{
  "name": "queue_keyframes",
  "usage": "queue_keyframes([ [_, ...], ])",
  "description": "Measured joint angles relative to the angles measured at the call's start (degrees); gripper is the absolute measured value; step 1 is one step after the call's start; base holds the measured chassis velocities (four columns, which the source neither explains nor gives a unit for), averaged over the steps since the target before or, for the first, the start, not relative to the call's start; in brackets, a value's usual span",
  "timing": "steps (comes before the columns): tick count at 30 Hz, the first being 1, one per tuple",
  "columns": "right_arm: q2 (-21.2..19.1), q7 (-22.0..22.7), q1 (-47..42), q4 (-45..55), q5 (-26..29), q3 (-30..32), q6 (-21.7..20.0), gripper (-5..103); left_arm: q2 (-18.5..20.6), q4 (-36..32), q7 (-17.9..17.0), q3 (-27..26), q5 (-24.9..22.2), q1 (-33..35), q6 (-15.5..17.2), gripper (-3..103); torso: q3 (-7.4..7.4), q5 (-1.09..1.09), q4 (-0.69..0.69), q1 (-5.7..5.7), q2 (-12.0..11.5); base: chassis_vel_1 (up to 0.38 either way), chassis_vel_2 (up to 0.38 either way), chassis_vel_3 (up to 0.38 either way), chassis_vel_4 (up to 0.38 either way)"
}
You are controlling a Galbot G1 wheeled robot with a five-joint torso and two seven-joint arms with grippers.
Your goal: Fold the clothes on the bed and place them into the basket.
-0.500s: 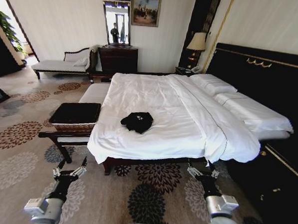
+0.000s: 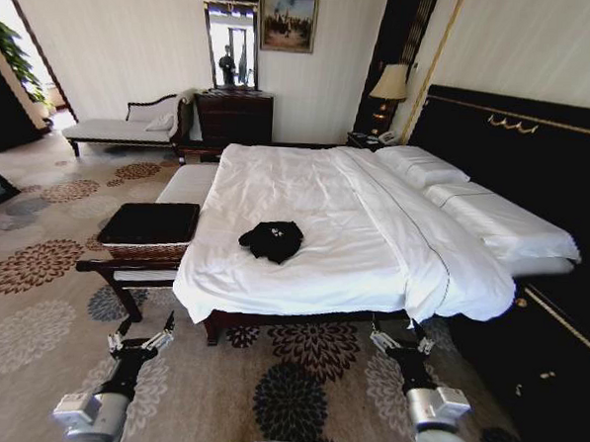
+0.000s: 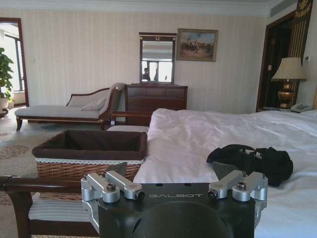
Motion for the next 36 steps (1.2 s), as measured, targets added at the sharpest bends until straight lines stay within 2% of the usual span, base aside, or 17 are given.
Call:
queue_keyframes([
  [23, 0.94, -0.03, -0.25, -0.66, -0.50, -0.92, 0.76, 100, -0.27, 0.47, 0.01, 0.05, -0.03, 0.43, -0.41, 98, 0.00, 0.00, 0.00, 0.00, 0.00, 0.000, 0.000, 0.000, 0.000],
  [36, 1.05, 0.00, 0.00, -1.24, -0.46, -0.90, 1.01, 100, -0.43, 0.78, 0.06, 0.51, 0.12, 0.59, -0.49, 98, 0.00, 0.00, 0.00, 0.00, 0.00, -0.091, 0.068, 0.095, -0.062],
])
